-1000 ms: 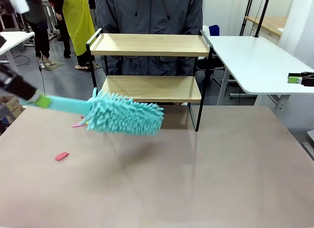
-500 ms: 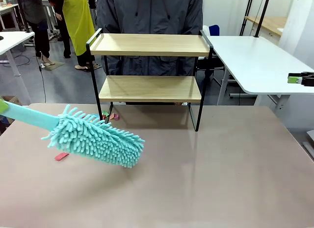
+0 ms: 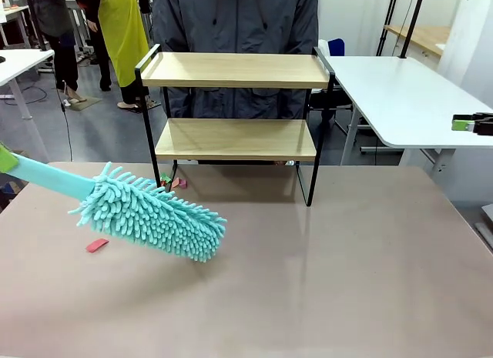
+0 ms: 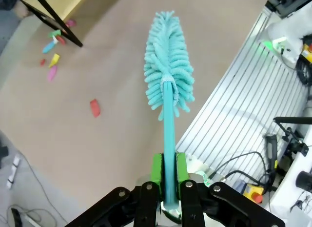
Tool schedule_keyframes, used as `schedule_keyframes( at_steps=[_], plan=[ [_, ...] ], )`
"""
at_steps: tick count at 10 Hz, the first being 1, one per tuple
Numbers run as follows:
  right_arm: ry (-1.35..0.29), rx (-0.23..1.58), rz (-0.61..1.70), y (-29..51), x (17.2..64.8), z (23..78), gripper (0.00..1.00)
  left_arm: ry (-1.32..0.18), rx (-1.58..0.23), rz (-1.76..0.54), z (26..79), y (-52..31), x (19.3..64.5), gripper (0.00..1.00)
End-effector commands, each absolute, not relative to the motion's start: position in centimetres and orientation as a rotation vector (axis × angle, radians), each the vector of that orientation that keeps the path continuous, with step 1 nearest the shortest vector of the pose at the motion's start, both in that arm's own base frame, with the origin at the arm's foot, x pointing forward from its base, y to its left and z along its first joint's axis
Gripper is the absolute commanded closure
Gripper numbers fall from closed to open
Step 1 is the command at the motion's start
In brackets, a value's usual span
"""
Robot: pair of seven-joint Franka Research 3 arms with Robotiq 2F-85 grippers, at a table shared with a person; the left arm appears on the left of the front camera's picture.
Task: Clean the shelf.
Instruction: Clean the specific section of the Shelf indicated by the human with the Duster, then hand the Duster back to the human.
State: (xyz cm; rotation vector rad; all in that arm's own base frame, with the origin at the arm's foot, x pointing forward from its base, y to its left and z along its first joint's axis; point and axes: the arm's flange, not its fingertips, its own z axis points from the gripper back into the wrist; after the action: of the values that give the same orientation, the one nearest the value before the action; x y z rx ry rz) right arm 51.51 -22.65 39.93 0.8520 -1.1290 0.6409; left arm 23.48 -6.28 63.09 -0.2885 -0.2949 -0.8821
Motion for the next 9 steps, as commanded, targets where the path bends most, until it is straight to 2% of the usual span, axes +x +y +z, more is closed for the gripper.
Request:
schedule_keyframes(
  at_steps=[1,9],
  plan=[
    [-1.132,0.846,0.642,-22.36,51.47,40.2,0.0,-0.29,-0.287,-0.883,63.73,-6.02,22.58,0.86],
    [-1.132,0.846,0.642,-22.36,51.47,40.2,0.0,-0.29,-0.287,-0.883,63.73,-6.02,22.58,0.86]
  ],
)
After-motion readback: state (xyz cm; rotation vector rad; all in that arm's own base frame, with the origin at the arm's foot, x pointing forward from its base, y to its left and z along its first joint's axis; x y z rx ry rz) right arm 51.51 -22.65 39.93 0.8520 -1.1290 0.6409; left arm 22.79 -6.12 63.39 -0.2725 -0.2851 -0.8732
